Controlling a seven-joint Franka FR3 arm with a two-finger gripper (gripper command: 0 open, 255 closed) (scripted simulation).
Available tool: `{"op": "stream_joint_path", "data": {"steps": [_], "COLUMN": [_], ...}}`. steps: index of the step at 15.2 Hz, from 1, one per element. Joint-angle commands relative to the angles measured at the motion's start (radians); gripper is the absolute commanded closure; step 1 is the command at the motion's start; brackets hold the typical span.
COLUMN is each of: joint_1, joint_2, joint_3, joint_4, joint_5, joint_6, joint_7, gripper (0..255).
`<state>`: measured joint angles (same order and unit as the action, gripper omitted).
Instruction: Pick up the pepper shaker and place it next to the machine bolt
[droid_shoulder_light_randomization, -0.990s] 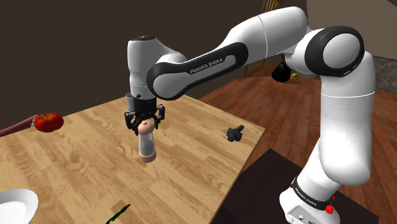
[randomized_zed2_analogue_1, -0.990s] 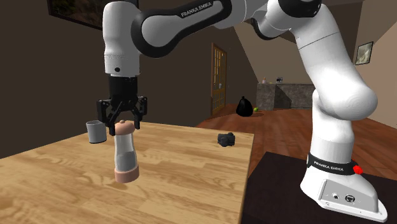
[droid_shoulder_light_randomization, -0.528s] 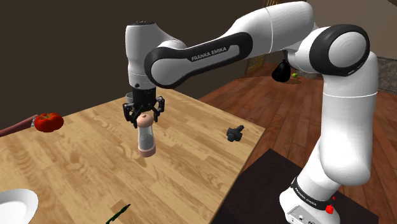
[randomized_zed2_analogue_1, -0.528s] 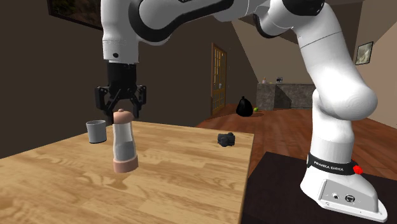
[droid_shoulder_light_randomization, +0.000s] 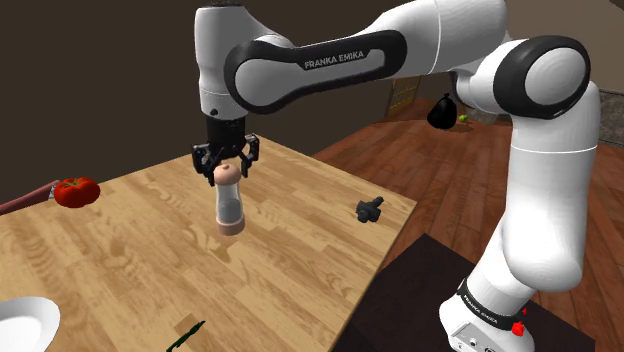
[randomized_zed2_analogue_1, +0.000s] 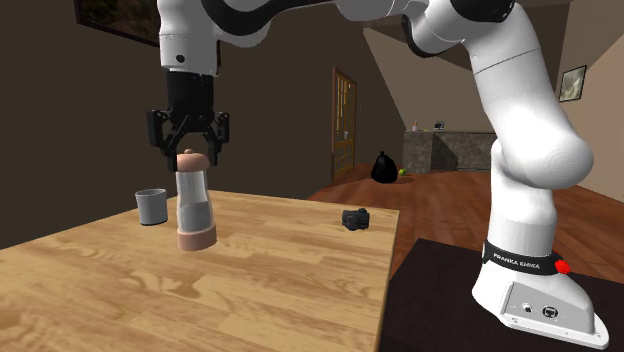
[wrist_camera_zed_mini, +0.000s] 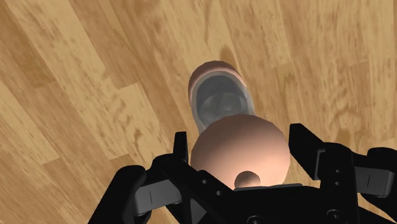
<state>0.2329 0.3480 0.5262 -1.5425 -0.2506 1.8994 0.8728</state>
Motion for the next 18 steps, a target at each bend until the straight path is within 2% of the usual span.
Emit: {"op": "stream_joint_path", "data": {"steps": [1, 18], "joint_1": [0.003, 0.041], "joint_2": [-0.001, 0.024], "joint_3": [0.002, 0.008], "joint_4": [0.026, 0.293], "joint_5": [0.002, -0.004], "joint_6": [-0.027, -0.267], "joint_7": [-0.002, -0.022], "gripper": [255, 255]}}
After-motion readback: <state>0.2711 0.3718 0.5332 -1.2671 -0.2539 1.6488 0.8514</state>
